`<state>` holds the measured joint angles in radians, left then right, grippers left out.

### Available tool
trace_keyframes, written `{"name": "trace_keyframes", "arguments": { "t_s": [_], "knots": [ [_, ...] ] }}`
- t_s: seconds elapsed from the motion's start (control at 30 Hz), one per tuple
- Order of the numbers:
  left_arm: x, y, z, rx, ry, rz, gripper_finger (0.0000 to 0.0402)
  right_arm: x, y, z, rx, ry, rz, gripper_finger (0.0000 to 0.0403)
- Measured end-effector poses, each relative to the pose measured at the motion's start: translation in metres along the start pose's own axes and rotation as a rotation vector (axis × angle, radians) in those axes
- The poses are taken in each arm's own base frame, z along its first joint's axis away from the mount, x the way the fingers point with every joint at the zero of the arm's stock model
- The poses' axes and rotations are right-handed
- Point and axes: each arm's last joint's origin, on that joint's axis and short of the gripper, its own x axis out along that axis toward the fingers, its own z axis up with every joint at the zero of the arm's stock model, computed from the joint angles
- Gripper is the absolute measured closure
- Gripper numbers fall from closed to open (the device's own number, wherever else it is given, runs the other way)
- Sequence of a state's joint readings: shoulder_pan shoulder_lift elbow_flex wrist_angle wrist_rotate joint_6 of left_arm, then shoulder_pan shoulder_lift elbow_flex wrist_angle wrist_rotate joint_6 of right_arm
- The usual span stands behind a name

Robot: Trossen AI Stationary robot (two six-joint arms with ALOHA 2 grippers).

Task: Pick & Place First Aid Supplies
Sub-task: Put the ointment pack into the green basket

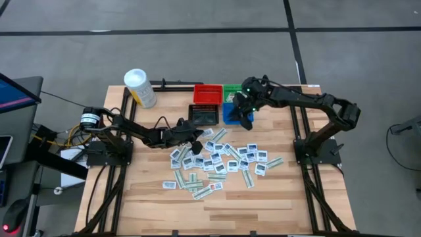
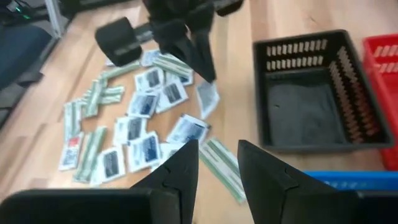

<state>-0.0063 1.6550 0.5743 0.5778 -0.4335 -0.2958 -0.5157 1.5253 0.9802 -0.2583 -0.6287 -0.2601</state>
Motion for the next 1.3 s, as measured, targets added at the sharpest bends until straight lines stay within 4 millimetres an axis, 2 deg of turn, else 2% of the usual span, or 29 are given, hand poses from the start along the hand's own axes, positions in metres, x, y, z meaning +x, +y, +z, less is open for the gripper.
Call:
{"name": "trace_keyframes", "arguments": {
  "t_s": [0.33, 0.57, 0.8, 0.9, 0.97, 1.3],
  "knots": [
    [0.000, 0.000, 0.001, -0.007, -0.014, -0.004, 0.0398, 0.019, 0.027, 0.011, -0.010, -0.020, 0.041, 0.0282],
    [0.000, -0.002, 0.002, -0.010, -0.023, -0.010, 0.0397, 0.024, 0.032, 0.012, 0.039, -0.006, -0.040, 0.0220],
    [0.000, -0.002, 0.003, -0.014, -0.032, -0.013, 0.0398, 0.048, 0.026, -0.001, 0.145, 0.062, -0.022, 0.0171],
    [0.000, -0.002, 0.003, -0.015, -0.033, -0.013, 0.0397, 0.059, 0.025, -0.008, 0.175, 0.094, -0.008, 0.0168],
    [0.000, -0.002, 0.004, -0.016, -0.037, -0.015, 0.0397, 0.062, 0.026, -0.005, 0.172, 0.071, 0.003, 0.0170],
    [0.000, -0.003, 0.005, -0.024, -0.052, -0.020, 0.0398, 0.064, 0.027, 0.000, 0.141, 0.018, 0.004, 0.0174]
  ]
}}
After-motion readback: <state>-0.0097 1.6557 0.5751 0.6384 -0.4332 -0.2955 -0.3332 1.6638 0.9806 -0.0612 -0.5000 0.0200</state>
